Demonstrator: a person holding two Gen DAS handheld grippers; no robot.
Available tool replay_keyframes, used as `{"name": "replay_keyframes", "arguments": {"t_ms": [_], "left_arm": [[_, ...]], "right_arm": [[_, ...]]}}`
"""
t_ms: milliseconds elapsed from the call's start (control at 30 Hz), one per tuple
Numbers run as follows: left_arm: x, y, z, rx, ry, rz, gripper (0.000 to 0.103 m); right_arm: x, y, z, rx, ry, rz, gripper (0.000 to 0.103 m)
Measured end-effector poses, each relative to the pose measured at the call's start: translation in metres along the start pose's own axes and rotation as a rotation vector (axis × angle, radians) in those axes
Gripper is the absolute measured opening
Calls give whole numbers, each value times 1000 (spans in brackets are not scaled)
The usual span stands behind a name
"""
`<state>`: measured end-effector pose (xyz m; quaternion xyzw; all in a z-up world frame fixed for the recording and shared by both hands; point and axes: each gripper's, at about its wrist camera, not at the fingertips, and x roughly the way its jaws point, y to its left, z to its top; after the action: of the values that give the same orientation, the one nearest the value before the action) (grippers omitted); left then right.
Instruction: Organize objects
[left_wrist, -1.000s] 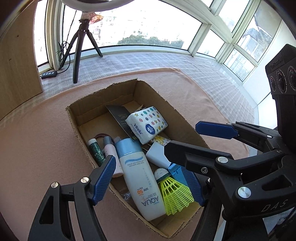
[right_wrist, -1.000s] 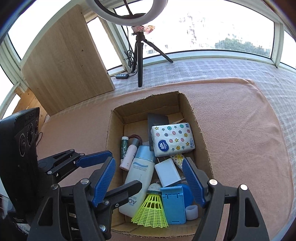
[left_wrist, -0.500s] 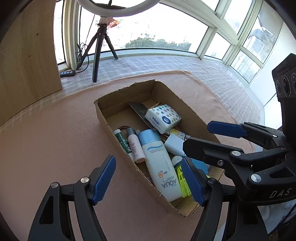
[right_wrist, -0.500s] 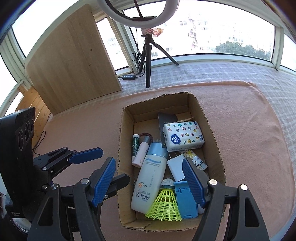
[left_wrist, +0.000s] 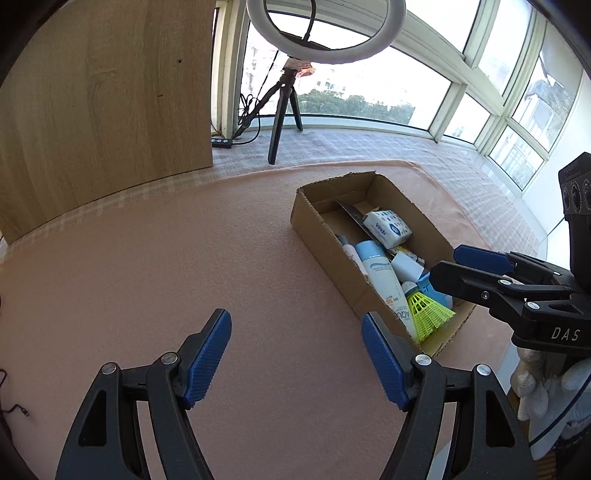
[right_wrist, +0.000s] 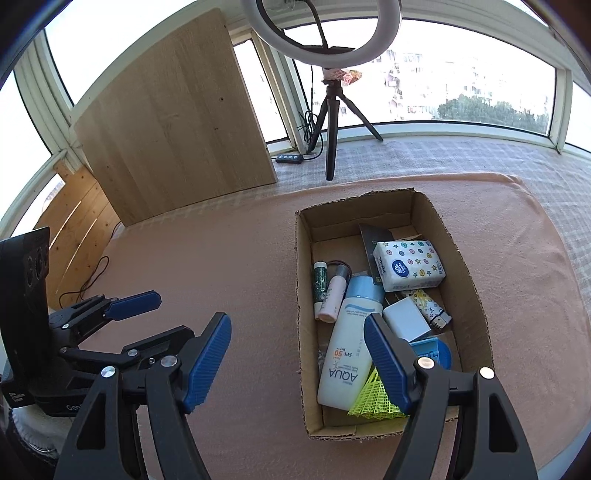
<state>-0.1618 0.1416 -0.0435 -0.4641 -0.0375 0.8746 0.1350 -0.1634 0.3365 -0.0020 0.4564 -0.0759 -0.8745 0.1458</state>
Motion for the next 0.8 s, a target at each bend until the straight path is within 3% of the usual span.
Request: {"name": "replay_keyframes", "arguments": {"t_ms": [433, 800], "left_arm": [[-81, 77, -53, -124, -73, 153, 82], [-118, 116, -93, -204, -77, 223, 83]], "right_arm": [[-8, 84, -30, -83, -50, -7, 71], [-8, 134, -52, -127, -79, -48, 71]]}}
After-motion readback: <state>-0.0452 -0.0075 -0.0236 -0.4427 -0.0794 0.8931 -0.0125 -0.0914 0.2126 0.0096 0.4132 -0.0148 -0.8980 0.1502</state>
